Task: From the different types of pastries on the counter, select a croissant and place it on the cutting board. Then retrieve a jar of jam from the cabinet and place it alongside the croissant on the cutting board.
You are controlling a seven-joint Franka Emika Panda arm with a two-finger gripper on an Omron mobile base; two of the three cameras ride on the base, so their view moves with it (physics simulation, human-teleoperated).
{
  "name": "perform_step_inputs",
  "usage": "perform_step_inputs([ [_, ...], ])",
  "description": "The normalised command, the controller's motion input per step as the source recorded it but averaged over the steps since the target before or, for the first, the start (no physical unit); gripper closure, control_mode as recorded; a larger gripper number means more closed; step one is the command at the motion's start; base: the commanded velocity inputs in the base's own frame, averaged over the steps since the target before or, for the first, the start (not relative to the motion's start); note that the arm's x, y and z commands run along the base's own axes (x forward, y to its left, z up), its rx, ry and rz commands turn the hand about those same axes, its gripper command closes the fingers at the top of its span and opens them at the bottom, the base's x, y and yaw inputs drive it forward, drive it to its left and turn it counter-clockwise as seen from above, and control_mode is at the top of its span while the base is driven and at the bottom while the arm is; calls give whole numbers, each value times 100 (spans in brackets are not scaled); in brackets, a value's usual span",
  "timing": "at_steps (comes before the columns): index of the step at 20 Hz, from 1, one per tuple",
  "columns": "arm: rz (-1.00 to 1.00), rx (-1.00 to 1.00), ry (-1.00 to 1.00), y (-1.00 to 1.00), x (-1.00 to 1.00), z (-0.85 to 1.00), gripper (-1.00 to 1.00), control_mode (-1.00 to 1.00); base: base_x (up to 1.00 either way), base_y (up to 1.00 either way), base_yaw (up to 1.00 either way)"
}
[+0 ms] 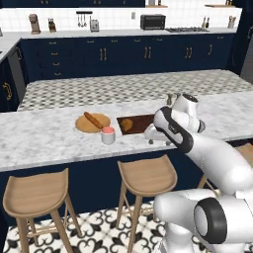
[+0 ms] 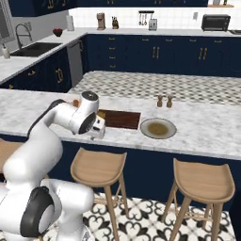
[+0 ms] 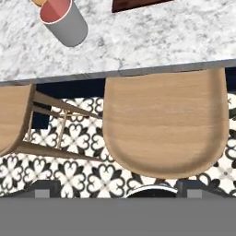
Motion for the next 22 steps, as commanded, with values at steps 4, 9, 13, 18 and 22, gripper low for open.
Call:
perform_step_inputs([
  [4, 0, 0, 0, 0, 0, 0, -100, 100, -1, -89, -49],
  [9, 0, 0, 0, 0, 0, 0, -100, 100, 11, -100, -64],
  [13, 0, 0, 0, 0, 0, 0, -100, 100, 54, -100, -65],
  [18, 0, 0, 0, 0, 0, 0, -100, 100, 75, -100, -58],
  [22, 0, 0, 0, 0, 0, 0, -100, 100, 96, -79, -54],
])
